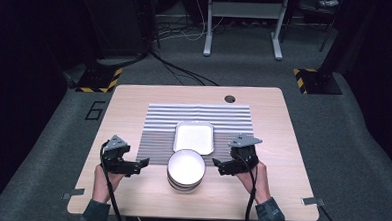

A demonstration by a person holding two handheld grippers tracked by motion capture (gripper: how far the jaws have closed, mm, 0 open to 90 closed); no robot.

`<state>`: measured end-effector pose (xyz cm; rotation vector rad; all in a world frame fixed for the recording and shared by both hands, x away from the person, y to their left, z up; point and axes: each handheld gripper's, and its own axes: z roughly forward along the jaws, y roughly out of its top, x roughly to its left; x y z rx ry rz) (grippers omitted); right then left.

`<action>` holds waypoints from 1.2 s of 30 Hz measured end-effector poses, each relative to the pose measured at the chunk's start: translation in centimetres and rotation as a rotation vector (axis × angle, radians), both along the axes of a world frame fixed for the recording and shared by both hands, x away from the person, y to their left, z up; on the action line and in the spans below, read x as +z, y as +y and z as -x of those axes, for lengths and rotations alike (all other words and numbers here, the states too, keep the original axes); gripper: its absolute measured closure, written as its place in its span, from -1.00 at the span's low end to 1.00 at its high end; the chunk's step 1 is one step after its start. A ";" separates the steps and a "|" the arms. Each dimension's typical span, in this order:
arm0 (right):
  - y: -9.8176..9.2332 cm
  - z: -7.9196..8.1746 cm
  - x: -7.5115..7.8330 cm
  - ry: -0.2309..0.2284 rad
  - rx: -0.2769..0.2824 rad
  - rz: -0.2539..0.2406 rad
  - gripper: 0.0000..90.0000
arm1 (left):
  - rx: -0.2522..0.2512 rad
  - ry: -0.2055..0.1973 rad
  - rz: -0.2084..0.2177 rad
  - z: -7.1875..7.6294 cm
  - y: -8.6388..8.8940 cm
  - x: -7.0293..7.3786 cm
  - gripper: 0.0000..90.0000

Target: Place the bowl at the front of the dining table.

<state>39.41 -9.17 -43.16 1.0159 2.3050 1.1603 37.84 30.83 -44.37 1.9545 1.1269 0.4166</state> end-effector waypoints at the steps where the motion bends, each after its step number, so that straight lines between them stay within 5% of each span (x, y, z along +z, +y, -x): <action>1: 0.1 0.0 0.1 0.002 -0.001 -0.002 -0.90 | -0.001 -0.003 0.001 0.1 0.0 0.1 -0.92; 4: 0.3 0.0 0.5 -0.005 0.010 -0.003 -0.89 | -0.022 0.002 0.036 -0.1 0.0 0.2 -0.92; 17: 1.9 0.0 2.2 -0.021 0.051 -0.016 -0.88 | -0.080 -0.037 0.062 -0.2 -1.4 2.3 -0.92; 36: 4.0 -0.1 1.9 0.013 0.116 -0.025 -0.85 | -0.151 -0.042 0.080 -0.4 -4.9 3.5 -0.93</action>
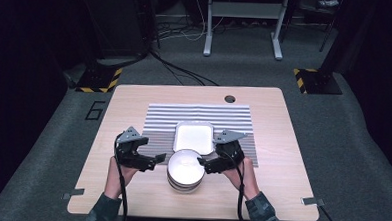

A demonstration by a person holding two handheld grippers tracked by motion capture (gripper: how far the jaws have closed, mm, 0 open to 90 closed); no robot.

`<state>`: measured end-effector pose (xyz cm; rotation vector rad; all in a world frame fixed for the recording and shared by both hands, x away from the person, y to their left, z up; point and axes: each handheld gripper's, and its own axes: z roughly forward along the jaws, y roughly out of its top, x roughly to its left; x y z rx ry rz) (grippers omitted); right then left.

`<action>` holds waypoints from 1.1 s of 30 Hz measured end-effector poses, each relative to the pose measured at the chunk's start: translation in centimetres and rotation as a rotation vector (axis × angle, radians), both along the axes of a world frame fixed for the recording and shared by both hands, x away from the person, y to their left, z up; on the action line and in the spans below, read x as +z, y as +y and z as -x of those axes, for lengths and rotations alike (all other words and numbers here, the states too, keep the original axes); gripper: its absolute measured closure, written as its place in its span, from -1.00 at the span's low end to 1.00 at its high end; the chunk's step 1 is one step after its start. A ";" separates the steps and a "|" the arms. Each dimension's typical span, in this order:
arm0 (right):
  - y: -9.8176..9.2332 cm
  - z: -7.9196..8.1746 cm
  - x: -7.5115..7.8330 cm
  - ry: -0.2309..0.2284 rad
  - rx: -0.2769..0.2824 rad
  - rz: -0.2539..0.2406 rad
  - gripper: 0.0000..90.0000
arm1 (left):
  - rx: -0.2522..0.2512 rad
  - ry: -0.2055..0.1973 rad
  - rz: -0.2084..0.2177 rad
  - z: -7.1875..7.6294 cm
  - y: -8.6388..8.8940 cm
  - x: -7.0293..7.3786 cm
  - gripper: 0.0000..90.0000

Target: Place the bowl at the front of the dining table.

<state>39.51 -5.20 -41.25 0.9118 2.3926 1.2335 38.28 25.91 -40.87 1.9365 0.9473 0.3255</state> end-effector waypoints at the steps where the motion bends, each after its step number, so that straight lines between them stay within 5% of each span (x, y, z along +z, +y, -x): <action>1: 0.2 0.0 0.0 -0.001 0.005 0.000 -0.84 | -0.001 -0.002 0.001 0.0 -0.1 0.0 -0.93; 17: 2.2 0.2 -1.4 0.046 0.041 0.016 -0.74 | -0.068 0.053 -0.028 -0.3 -2.8 -1.4 -0.91; 33: 2.7 0.4 -3.0 0.057 0.039 0.031 -0.67 | -0.067 0.089 -0.069 -0.2 -4.0 -3.8 -0.84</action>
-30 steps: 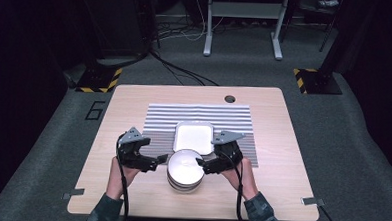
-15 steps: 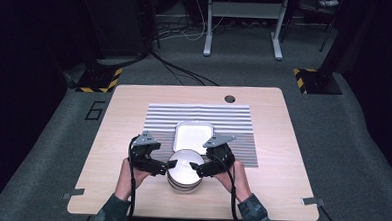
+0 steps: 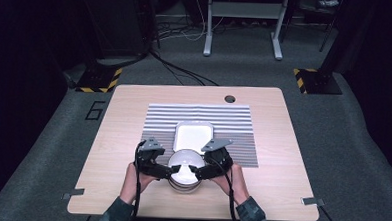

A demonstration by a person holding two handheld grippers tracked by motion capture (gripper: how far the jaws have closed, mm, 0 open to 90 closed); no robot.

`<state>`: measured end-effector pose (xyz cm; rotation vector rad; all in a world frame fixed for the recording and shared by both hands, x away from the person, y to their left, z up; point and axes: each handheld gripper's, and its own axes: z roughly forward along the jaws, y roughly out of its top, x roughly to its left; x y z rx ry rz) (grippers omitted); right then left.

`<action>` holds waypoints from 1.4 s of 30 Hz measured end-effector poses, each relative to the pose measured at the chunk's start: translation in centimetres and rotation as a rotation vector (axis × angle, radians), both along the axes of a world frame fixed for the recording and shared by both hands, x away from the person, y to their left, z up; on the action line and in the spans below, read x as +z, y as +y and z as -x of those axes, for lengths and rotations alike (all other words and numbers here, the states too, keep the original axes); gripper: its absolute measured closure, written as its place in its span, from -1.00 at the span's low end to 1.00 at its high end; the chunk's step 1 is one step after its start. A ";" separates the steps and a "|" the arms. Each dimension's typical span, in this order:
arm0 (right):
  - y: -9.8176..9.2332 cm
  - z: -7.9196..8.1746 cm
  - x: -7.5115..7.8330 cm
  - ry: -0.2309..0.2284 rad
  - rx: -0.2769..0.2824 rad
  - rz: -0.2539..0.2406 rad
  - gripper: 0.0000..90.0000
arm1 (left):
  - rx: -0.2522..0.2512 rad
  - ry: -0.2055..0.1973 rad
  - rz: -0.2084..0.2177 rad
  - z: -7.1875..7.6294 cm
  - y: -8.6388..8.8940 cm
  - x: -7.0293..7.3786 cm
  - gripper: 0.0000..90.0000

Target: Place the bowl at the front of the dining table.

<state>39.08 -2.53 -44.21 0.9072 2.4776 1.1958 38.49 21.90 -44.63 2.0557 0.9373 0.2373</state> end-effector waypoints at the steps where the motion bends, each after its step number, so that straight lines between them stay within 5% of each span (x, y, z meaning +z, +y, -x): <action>1: 0.0 -0.1 -0.1 -0.001 0.001 0.003 -0.67 | -0.002 0.007 0.008 0.0 -0.1 -0.2 -0.83; 9: 0.2 -0.1 -0.5 0.013 0.019 0.021 -0.25 | -0.016 0.017 -0.007 0.0 -0.5 -1.1 -0.54; 17: 0.3 0.3 -0.6 0.035 0.027 -0.005 0.07 | -0.029 0.009 0.021 0.3 -0.7 -1.7 -0.27; 25: 1.1 0.3 -0.9 0.071 -0.025 0.052 0.26 | -0.037 -0.017 0.019 0.6 -0.8 -1.4 -0.02; 35: 1.9 0.6 -0.2 0.013 -0.078 0.102 0.50 | 0.013 -0.132 -0.138 1.3 -2.1 -0.8 0.36; 42: 2.0 0.6 0.2 -0.031 -0.082 0.120 0.58 | 0.027 -0.161 -0.129 1.4 -2.0 -0.8 0.44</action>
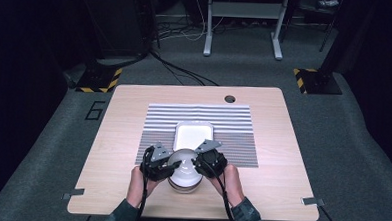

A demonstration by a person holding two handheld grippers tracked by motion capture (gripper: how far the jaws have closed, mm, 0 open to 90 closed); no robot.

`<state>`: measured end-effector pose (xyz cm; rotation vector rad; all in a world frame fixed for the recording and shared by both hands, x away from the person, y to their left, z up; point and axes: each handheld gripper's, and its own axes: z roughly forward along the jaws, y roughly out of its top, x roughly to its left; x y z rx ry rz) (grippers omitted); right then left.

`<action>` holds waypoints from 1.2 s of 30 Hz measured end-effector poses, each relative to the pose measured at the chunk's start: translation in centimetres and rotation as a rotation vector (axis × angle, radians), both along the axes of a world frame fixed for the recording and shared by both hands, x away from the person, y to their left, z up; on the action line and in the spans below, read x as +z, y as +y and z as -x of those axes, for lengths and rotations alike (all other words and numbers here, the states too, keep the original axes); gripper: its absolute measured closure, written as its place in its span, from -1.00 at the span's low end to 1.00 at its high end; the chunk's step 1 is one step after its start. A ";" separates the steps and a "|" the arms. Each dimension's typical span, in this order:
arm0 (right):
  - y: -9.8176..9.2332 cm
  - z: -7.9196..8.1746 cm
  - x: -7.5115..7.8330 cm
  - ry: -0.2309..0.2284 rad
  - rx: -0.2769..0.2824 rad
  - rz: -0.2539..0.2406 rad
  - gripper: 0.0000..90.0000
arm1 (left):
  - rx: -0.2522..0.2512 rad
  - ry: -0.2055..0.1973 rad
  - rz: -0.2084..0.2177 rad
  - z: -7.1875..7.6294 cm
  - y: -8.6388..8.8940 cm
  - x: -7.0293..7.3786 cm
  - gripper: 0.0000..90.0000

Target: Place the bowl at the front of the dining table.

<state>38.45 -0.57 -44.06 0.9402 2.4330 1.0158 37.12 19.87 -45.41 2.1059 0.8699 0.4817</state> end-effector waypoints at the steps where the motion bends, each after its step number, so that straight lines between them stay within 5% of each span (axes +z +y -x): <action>1: 0.0 0.0 0.0 -0.006 0.000 -0.002 0.59 | 0.001 -0.008 -0.001 0.1 0.0 0.1 0.46; 13: 0.7 0.8 0.6 -0.100 -0.002 0.019 0.71 | 0.023 -0.129 -0.018 1.0 0.0 1.0 0.73; 22: 0.9 1.2 0.6 -0.146 -0.004 0.032 0.72 | 0.035 -0.177 -0.021 1.4 -0.3 1.3 0.80; 36: 0.9 1.5 1.6 -0.212 -0.001 0.018 0.75 | 0.028 -0.197 -0.007 1.7 -0.1 2.3 0.80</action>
